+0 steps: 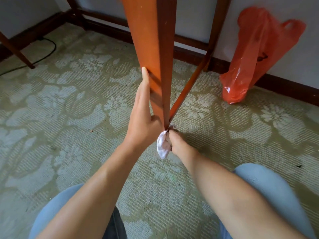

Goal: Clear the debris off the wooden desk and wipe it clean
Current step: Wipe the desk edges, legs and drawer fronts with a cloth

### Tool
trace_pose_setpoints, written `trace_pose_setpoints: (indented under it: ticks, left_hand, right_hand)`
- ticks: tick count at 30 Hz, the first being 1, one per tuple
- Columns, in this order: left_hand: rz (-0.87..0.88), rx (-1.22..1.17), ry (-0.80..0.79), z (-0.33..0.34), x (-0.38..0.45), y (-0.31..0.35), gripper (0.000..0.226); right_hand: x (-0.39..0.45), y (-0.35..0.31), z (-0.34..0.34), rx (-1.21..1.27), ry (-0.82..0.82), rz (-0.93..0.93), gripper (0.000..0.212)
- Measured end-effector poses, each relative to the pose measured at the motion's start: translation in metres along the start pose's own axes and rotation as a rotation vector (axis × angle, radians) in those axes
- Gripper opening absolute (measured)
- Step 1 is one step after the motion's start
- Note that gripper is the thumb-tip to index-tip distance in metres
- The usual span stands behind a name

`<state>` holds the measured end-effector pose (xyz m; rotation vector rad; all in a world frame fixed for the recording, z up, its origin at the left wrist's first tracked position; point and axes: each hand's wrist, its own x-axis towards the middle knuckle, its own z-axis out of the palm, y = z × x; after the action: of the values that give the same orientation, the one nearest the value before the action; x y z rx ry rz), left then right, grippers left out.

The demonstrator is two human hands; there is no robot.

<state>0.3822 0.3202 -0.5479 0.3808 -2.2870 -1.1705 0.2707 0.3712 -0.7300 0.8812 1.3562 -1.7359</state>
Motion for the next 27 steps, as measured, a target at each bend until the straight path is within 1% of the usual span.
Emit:
trace_pose_setpoints:
  ticks: [1, 2, 3, 4, 5, 6, 7, 9, 10, 11, 12, 13, 14, 15, 16, 17, 18, 19, 20, 22, 24, 25, 26, 27]
  left_hand:
    - [-0.048, 0.046, 0.015, 0.000, 0.000, -0.001, 0.116]
    - [-0.054, 0.075, 0.005, -0.001, -0.002, 0.001, 0.117]
    - [-0.049, 0.103, -0.006, -0.001, -0.004, 0.001, 0.118]
    - [-0.037, 0.127, -0.002, -0.001, -0.004, 0.002, 0.119]
    - [-0.028, 0.138, 0.003, -0.001, -0.003, 0.002, 0.119]
    - [-0.024, 0.137, 0.005, 0.000, -0.002, 0.000, 0.118]
    - [-0.029, 0.115, 0.002, 0.002, -0.002, -0.001, 0.114]
    - [-0.098, -0.026, -0.005, 0.008, -0.006, 0.003, 0.099]
    - [-0.158, -0.155, -0.008, 0.011, -0.009, 0.008, 0.090]
    - [-0.227, -0.295, -0.002, 0.013, -0.013, 0.014, 0.083]
    - [-0.281, -0.415, 0.008, 0.013, -0.019, 0.019, 0.081]
    - [-0.315, -0.506, 0.009, 0.011, -0.025, 0.022, 0.079]
    - [-0.310, -0.538, 0.010, 0.008, -0.031, 0.024, 0.076]
    - [-0.285, -0.511, 0.012, 0.005, -0.036, 0.025, 0.071]
    - [-0.257, -0.458, 0.026, 0.001, -0.038, 0.025, 0.063]
    - [-0.238, -0.404, 0.060, -0.006, -0.038, 0.028, 0.055]
    - [-0.213, -0.354, 0.120, -0.011, -0.035, 0.030, 0.050]
    - [-0.162, -0.284, 0.198, -0.017, -0.032, 0.035, 0.046]
    - [-0.086, -0.178, 0.292, -0.023, -0.030, 0.040, 0.044]
    - [0.076, 0.061, 0.486, -0.031, -0.027, 0.053, 0.044]
    - [0.144, 0.257, 0.645, -0.035, -0.024, 0.065, 0.042]
    - [0.150, 0.318, 0.675, -0.036, -0.018, 0.069, 0.043]
    - [0.146, 0.353, 0.655, -0.035, -0.010, 0.070, 0.046]
    - [0.141, 0.361, 0.592, -0.032, -0.001, 0.070, 0.052]
  right_hand:
    - [-0.010, -0.005, -0.001, -0.057, 0.028, -0.075, 0.036]
    - [-0.027, -0.010, -0.002, -0.232, -0.020, -0.194, 0.030]
    - [-0.047, -0.016, -0.005, -0.461, -0.019, -0.313, 0.029]
    - [-0.066, -0.023, -0.007, -0.570, -0.074, -0.415, 0.026]
    - [-0.085, -0.029, -0.014, -0.648, -0.132, -0.487, 0.022]
    - [-0.098, -0.033, -0.017, -0.676, -0.179, -0.574, 0.019]
    - [-0.117, -0.039, -0.020, -0.679, -0.229, -0.678, 0.022]
    - [-0.145, -0.047, -0.023, -0.675, -0.299, -0.919, 0.034]
    - [-0.158, -0.052, -0.021, -0.634, -0.340, -0.986, 0.033]
    - [-0.172, -0.059, -0.019, -0.593, -0.390, -0.973, 0.027]
    - [-0.188, -0.067, -0.018, -0.615, -0.484, -0.918, 0.020]
    - [-0.202, -0.077, -0.020, -0.712, -0.556, -0.901, 0.019]
    - [-0.216, -0.089, -0.022, -0.886, -0.565, -0.961, 0.024]
    - [-0.224, -0.102, -0.026, -1.066, -0.469, -1.069, 0.031]
    - [-0.229, -0.119, -0.027, -1.175, -0.314, -1.177, 0.038]
    - [-0.235, -0.136, -0.023, -1.127, -0.197, -1.216, 0.040]
    - [-0.243, -0.152, -0.016, -0.966, -0.193, -1.208, 0.042]
    - [-0.246, -0.165, -0.002, -0.795, -0.258, -1.126, 0.044]
    - [-0.249, -0.174, 0.015, -0.667, -0.379, -1.016, 0.045]
    - [-0.251, -0.181, 0.050, -0.547, -0.607, -0.804, 0.051]
    - [-0.247, -0.178, 0.071, -0.422, -0.711, -0.688, 0.057]
    - [-0.247, -0.176, 0.075, -0.395, -0.727, -0.666, 0.062]
    - [-0.246, -0.173, 0.076, -0.396, -0.761, -0.666, 0.066]
    - [-0.245, -0.171, 0.076, -0.394, -0.775, -0.697, 0.067]
